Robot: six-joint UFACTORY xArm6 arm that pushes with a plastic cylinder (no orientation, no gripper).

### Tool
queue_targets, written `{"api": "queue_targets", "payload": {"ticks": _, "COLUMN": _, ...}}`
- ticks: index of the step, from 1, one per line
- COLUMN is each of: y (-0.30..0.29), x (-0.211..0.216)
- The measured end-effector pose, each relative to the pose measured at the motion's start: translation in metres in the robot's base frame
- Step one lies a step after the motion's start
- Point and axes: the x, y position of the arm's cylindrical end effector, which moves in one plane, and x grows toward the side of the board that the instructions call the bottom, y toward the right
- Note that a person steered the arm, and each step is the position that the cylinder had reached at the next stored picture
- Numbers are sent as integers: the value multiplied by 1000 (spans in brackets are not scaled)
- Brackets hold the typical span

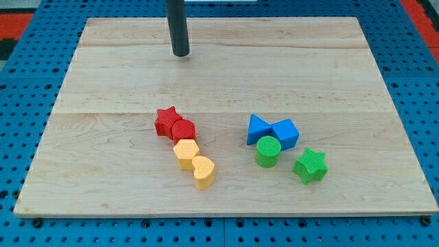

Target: Push the triangle to the top right of the board

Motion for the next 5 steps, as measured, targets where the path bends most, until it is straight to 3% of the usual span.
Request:
{"api": "queue_targets", "payload": {"ticks": 4, "y": -2, "x": 11}}
{"api": "queue_targets", "payload": {"ticks": 5, "y": 2, "x": 39}}
